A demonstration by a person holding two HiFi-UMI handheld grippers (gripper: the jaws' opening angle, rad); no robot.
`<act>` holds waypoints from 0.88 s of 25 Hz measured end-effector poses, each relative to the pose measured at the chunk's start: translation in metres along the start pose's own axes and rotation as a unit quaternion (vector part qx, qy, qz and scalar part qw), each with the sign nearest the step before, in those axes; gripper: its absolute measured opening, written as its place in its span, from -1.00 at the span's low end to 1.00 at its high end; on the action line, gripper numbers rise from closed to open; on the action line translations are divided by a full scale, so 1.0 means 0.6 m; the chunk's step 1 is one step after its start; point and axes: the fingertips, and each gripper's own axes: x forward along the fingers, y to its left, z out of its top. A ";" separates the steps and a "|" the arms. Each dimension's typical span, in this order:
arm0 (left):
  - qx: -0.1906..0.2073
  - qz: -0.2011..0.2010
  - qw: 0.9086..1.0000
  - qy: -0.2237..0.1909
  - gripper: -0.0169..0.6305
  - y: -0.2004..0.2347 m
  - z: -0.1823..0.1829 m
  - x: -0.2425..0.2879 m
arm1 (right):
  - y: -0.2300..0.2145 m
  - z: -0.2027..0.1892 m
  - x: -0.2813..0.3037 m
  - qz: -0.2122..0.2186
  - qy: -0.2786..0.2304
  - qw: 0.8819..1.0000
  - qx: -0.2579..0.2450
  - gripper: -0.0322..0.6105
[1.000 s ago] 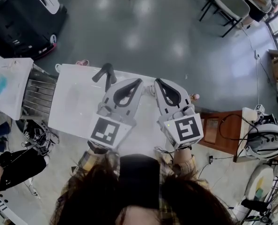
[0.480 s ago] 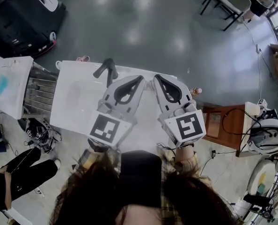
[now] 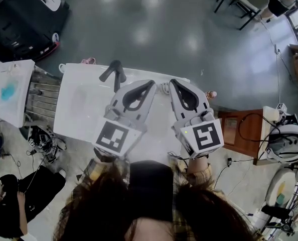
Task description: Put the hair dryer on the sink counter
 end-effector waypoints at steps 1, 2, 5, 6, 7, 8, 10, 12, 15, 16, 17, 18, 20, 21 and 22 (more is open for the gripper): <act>0.000 -0.001 1.000 0.000 -0.90 0.000 0.000 0.000 | 0.000 -0.001 -0.001 -0.001 0.000 1.000 0.001 -0.85; 0.001 -0.002 1.000 0.000 -0.90 -0.001 0.000 0.001 | -0.001 -0.002 -0.001 -0.002 0.000 1.000 0.002 -0.85; -0.001 -0.003 1.000 0.001 -0.90 -0.002 0.000 0.001 | -0.001 -0.003 -0.001 -0.002 0.002 1.000 0.002 -0.85; -0.001 -0.003 1.000 0.000 -0.90 -0.002 0.001 0.001 | 0.000 -0.003 -0.001 -0.002 0.003 1.000 0.001 -0.85; -0.001 -0.003 1.000 0.000 -0.90 -0.002 0.001 0.001 | 0.000 -0.003 -0.001 -0.001 0.004 1.000 -0.001 -0.85; -0.001 -0.003 1.000 0.000 -0.90 -0.002 0.001 0.001 | 0.000 -0.003 -0.001 -0.001 0.006 1.000 -0.003 -0.85; -0.003 -0.003 1.000 0.000 -0.90 -0.003 0.002 0.000 | 0.000 -0.004 -0.001 0.000 0.009 1.000 -0.006 -0.85; -0.004 -0.003 1.000 0.001 -0.90 -0.003 0.002 0.000 | 0.000 -0.005 0.001 0.001 0.011 1.000 -0.008 -0.85; -0.003 -0.004 1.000 0.001 -0.90 -0.003 0.001 0.000 | 0.000 -0.006 0.002 0.003 0.012 1.000 -0.008 -0.85; -0.002 -0.004 1.000 0.002 -0.90 -0.003 0.000 0.000 | 0.000 -0.006 0.003 0.004 0.012 1.000 -0.008 -0.85; -0.002 -0.005 1.000 0.001 -0.90 -0.003 0.000 0.000 | 0.001 -0.007 0.003 0.004 0.012 1.000 -0.008 -0.85; -0.002 -0.005 1.000 0.001 -0.90 -0.002 0.000 0.000 | 0.001 -0.008 0.003 0.004 0.012 1.000 -0.007 -0.85; -0.002 -0.004 1.000 0.001 -0.90 -0.003 -0.001 0.001 | 0.001 -0.010 0.003 0.003 0.013 1.000 -0.005 -0.85; -0.003 -0.004 1.000 0.001 -0.90 -0.003 -0.001 0.001 | 0.001 -0.011 0.002 0.002 0.013 1.000 -0.005 -0.85; -0.004 -0.004 1.000 0.001 -0.90 -0.003 -0.001 0.001 | 0.000 -0.012 0.001 0.002 0.013 1.000 -0.004 -0.85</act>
